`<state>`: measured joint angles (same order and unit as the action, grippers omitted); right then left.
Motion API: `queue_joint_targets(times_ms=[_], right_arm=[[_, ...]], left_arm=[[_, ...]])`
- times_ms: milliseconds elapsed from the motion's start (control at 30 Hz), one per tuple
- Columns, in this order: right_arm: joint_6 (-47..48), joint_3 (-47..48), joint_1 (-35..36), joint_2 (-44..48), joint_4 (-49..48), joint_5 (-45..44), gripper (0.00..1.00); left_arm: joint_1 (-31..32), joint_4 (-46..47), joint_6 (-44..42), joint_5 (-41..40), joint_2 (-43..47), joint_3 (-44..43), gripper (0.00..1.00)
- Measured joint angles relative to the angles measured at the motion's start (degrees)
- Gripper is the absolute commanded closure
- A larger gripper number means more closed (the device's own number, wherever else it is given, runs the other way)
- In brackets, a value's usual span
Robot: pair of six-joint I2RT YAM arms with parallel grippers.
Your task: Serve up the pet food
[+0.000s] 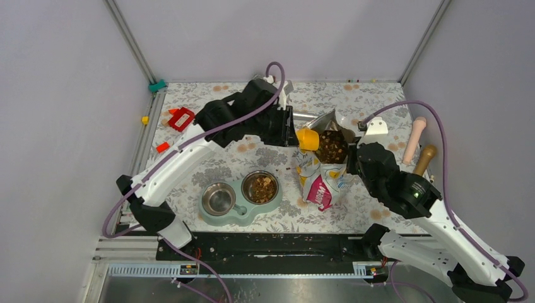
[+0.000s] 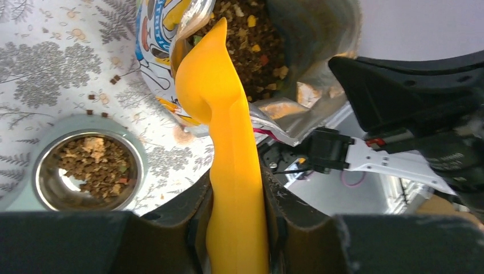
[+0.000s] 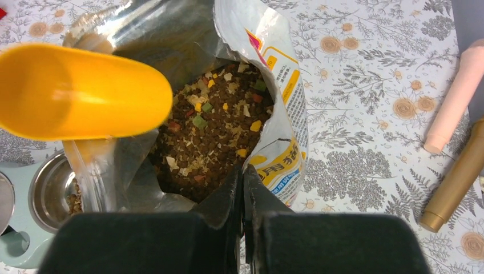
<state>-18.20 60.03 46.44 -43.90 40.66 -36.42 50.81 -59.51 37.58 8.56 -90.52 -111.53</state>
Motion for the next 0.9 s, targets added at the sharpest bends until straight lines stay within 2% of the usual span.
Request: queue_joint_targets(times_ms=[267,467,600,700,900], right_arm=[[1.75,0.22,0.00,-3.54,-4.83,1.46,1.00],[2.03,0.22,0.00,-4.66,-5.92,1.11,1.00],[1.86,0.13,0.00,-4.57,-5.73,-1.11,1.00],[1.40,-0.31,0.00,-4.13,-5.31,-3.19,1.00],[-1.16,-1.90,0.11,-2.03,-6.05,-4.50,1.00]], left_arm=[[1.86,-5.79,-2.62,-7.69,-11.54,-7.32,1.00],[2.58,-6.01,-4.17,-7.69,-19.45,-10.10,1.00],[2.51,-3.72,-4.81,-4.37,-22.18,-9.81,1.00],[1.44,1.20,-4.13,0.02,-21.29,-5.44,1.00],[-3.17,23.37,5.70,12.02,-11.34,17.11,1.00]])
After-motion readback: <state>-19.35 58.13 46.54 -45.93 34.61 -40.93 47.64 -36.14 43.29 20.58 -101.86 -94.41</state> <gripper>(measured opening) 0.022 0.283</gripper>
